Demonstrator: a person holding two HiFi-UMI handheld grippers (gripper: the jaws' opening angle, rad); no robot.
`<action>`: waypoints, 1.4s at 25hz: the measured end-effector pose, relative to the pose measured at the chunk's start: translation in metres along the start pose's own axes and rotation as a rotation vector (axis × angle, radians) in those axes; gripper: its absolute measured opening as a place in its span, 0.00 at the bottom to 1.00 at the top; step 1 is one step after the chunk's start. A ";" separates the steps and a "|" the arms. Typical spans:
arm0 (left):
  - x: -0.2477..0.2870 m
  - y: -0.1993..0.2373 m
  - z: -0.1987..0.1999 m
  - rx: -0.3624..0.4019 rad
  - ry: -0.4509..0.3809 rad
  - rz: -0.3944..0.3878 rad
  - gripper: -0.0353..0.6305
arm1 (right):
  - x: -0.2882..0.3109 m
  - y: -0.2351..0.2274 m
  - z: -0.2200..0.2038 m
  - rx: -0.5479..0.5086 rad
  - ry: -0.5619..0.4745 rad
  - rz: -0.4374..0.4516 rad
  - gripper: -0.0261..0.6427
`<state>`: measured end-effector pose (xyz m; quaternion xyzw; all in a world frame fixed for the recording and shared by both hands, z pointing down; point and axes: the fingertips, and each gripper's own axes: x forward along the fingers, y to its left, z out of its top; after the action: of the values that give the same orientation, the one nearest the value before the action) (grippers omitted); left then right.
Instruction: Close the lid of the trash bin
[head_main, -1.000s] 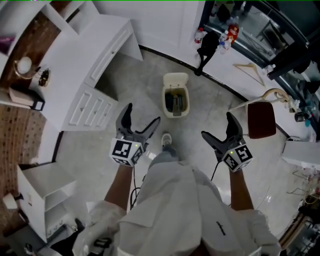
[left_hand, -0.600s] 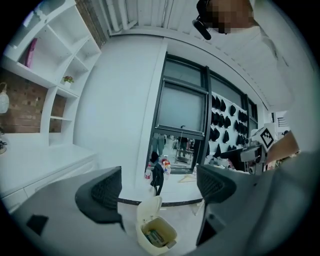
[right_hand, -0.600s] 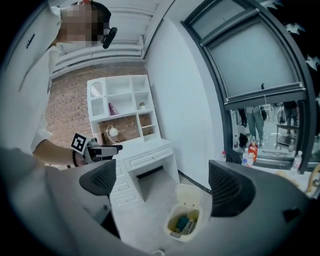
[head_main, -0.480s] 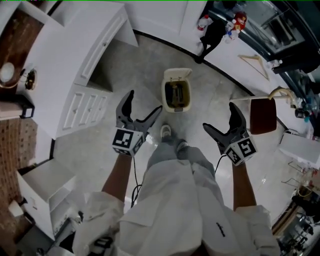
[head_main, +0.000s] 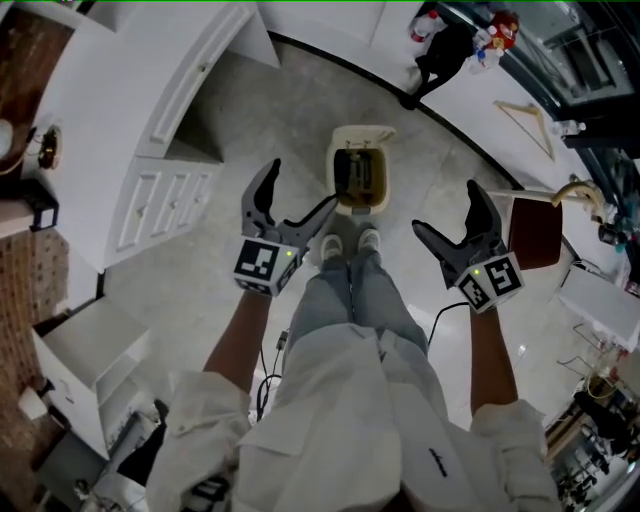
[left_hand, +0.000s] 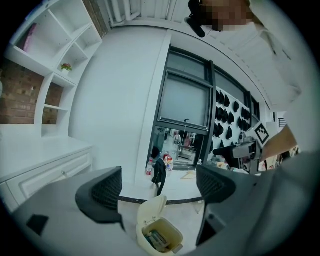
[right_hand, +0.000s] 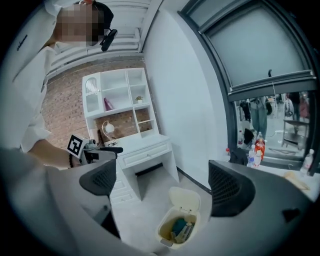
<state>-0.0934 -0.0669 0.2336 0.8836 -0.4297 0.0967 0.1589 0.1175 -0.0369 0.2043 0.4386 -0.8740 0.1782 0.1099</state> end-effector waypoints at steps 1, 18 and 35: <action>0.007 0.000 -0.002 -0.001 -0.005 -0.001 0.76 | 0.005 -0.006 -0.003 0.002 0.002 0.002 0.91; 0.134 0.042 -0.109 0.027 0.017 0.040 0.76 | 0.121 -0.117 -0.117 0.025 0.054 0.038 0.91; 0.223 0.089 -0.251 0.075 0.086 0.064 0.75 | 0.222 -0.185 -0.236 0.007 0.072 0.031 0.84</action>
<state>-0.0354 -0.1895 0.5530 0.8699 -0.4464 0.1555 0.1406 0.1432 -0.2043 0.5369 0.4187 -0.8756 0.1984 0.1368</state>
